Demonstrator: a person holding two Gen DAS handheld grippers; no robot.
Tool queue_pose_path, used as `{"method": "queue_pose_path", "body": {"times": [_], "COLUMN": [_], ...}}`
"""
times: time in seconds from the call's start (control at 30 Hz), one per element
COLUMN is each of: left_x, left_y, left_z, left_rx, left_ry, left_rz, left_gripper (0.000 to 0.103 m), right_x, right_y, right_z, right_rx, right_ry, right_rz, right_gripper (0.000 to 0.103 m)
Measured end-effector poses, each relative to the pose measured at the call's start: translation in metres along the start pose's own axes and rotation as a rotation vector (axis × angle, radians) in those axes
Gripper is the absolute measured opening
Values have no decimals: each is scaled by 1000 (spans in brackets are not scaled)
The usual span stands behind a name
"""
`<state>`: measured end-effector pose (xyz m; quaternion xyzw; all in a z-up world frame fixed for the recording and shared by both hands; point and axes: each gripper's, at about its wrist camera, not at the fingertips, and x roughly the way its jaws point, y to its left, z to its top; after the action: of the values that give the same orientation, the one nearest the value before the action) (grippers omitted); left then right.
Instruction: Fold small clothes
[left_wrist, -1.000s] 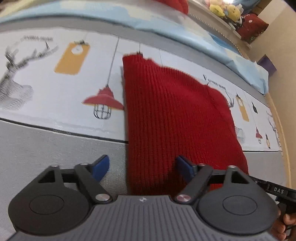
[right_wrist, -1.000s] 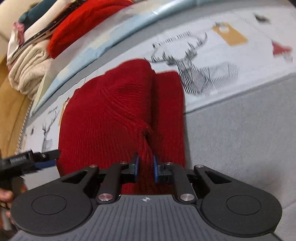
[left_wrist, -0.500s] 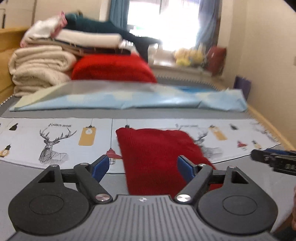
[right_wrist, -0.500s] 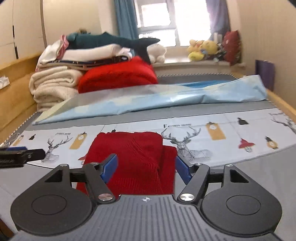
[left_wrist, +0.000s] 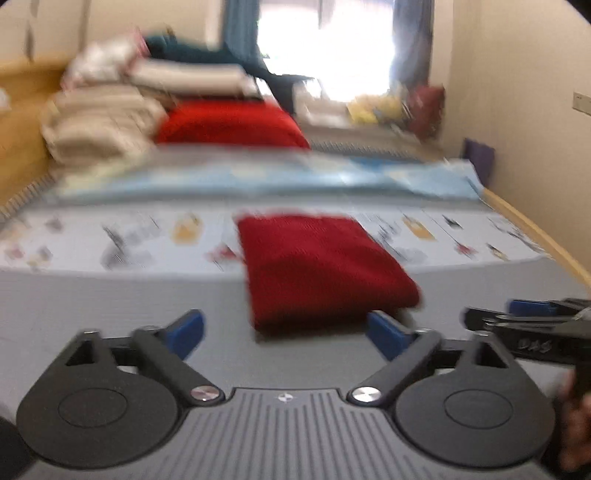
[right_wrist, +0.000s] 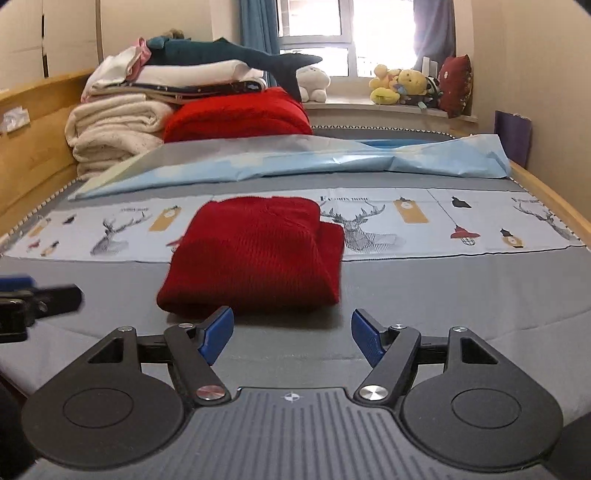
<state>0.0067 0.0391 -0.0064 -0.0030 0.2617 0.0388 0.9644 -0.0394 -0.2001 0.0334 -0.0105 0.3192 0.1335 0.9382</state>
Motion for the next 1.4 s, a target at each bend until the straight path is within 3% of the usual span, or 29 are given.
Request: {"method": "queue_pose_path", "body": {"times": [0.03,0.07,0.1,0.17,0.27,0.57,1.4], "left_x": [4,14,24,33,51,58,64], "left_y": [-3,-5,-2,4,0,-3,-14], "left_z": [-7,-9,-8,-7,-8,-2,-6], "left_rx": [28,29,-26,-99,-77,-79,-71], "left_ry": [-1,55,113,140,183,142,127], "left_rz": [28,57,53,14,56,34,5], "left_gripper": [102,102,102,102,102,102,102], "right_x": [4,7,10,15,23,32,29], "right_y": [0,1,2,5,11,20,22], "right_z": [0,0,1,2,3,1,1], "right_rx": [9,20,31,34,26,-22,-26], "right_ry": [4,6,6,0,-1,-14,-36], "right_rz": [1,6,11,12,18,32,17], "right_gripper": [72,72,72,72,72,72,73]}}
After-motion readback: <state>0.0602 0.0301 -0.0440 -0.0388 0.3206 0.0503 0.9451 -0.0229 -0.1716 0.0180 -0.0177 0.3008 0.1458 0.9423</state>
